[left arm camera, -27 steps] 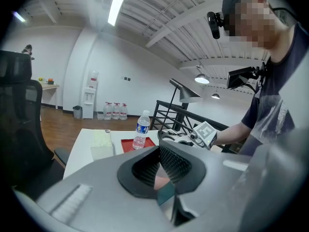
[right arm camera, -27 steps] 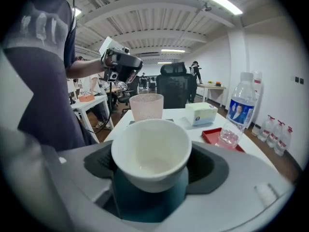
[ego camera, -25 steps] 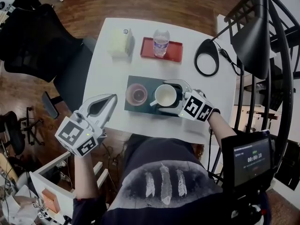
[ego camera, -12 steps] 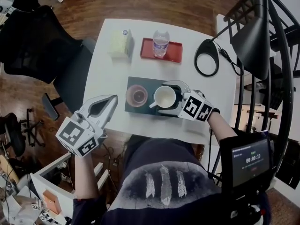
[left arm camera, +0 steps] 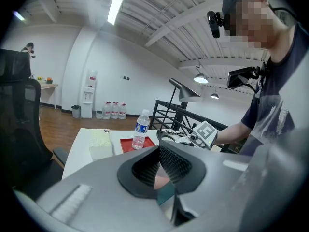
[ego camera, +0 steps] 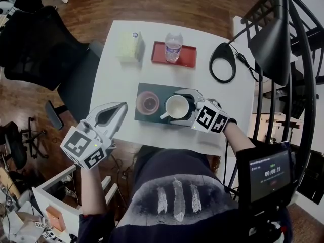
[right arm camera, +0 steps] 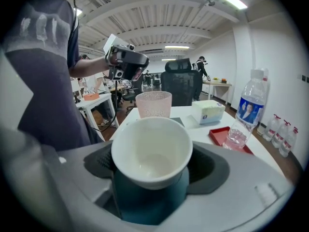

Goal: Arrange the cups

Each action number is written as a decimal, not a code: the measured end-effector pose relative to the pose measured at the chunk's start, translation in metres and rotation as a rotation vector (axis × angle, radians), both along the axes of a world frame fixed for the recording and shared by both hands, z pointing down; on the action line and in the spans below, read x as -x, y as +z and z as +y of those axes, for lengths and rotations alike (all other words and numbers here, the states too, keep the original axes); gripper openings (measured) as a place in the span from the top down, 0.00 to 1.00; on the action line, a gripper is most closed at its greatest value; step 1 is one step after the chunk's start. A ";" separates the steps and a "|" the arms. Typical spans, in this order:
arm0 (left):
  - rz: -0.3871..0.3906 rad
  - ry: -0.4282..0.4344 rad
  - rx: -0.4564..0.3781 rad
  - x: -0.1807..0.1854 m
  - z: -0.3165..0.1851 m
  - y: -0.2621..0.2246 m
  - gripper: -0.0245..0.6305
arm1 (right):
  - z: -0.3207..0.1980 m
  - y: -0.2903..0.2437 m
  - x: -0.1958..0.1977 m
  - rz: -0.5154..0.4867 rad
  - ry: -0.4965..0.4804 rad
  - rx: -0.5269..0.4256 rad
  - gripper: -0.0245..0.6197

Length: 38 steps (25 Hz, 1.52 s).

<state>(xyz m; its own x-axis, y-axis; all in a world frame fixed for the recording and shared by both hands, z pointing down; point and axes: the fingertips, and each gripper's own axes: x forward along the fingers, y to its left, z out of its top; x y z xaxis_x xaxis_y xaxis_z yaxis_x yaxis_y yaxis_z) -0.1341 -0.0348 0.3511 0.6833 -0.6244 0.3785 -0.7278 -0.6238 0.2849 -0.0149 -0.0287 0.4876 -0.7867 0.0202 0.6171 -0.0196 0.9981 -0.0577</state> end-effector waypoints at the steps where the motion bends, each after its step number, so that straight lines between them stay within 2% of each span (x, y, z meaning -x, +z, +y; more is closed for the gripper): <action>1: 0.000 -0.001 0.000 0.000 0.000 0.000 0.94 | 0.000 0.000 0.000 0.001 0.000 0.000 0.32; 7: -0.004 -0.013 0.002 0.004 0.002 0.000 0.94 | 0.000 -0.002 -0.001 -0.002 0.017 0.001 0.32; 12: -0.005 -0.012 -0.001 0.006 0.003 0.001 0.94 | -0.005 -0.024 -0.013 -0.026 0.089 -0.022 0.28; 15: -0.007 -0.007 -0.006 0.006 0.007 -0.001 0.94 | 0.002 -0.040 -0.029 -0.074 0.187 0.055 0.28; 19: -0.001 -0.002 -0.009 0.009 0.011 -0.001 0.94 | 0.008 -0.055 -0.052 -0.153 0.371 0.173 0.28; 20: 0.002 -0.001 -0.008 0.009 0.009 0.000 0.94 | 0.006 -0.051 -0.058 -0.150 0.417 0.198 0.31; 22: 0.008 0.004 -0.007 0.008 0.006 0.003 0.94 | 0.002 -0.041 -0.069 -0.120 0.494 0.219 0.54; 24: 0.011 0.012 -0.009 0.007 0.006 0.002 0.94 | 0.002 -0.034 -0.072 -0.079 0.528 0.200 0.63; 27: 0.013 0.026 -0.015 0.004 0.005 0.000 0.94 | 0.001 -0.036 -0.067 -0.067 0.560 0.197 0.64; 30: 0.015 0.031 -0.016 0.003 0.005 0.001 0.94 | -0.010 -0.039 -0.068 -0.101 0.700 0.302 0.64; 32: 0.015 0.031 -0.014 0.004 0.005 0.002 0.94 | -0.015 -0.034 -0.069 -0.070 0.759 0.365 0.71; 35: 0.016 0.031 -0.014 0.004 0.005 0.003 0.94 | -0.018 -0.030 -0.066 -0.003 0.763 0.402 0.71; 38: 0.019 0.035 -0.013 0.003 0.004 0.004 0.94 | -0.018 -0.029 -0.062 0.066 0.723 0.395 0.71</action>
